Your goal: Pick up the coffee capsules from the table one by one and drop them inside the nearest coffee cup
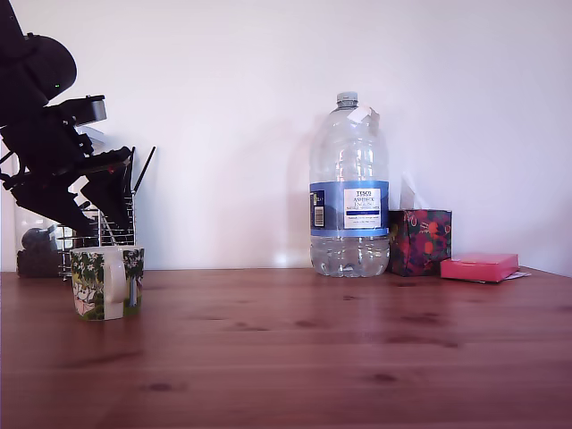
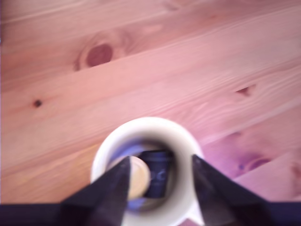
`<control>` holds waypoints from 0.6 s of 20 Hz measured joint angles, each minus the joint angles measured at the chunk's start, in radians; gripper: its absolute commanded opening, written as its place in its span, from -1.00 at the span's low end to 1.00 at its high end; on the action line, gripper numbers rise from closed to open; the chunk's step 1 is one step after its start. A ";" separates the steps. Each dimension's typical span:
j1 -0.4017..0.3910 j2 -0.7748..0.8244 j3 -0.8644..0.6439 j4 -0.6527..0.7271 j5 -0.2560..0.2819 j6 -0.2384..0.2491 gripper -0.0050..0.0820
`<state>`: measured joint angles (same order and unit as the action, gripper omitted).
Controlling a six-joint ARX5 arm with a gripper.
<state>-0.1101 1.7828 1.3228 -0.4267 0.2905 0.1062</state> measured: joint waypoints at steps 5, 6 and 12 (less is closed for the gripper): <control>-0.014 -0.179 0.000 0.000 0.014 -0.002 -0.94; -0.014 -0.224 0.000 0.006 0.014 -0.002 -0.94; -0.014 -0.489 -0.243 0.176 0.014 -0.041 -0.94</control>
<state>-0.1242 1.2938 1.0801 -0.2504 0.3050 0.0650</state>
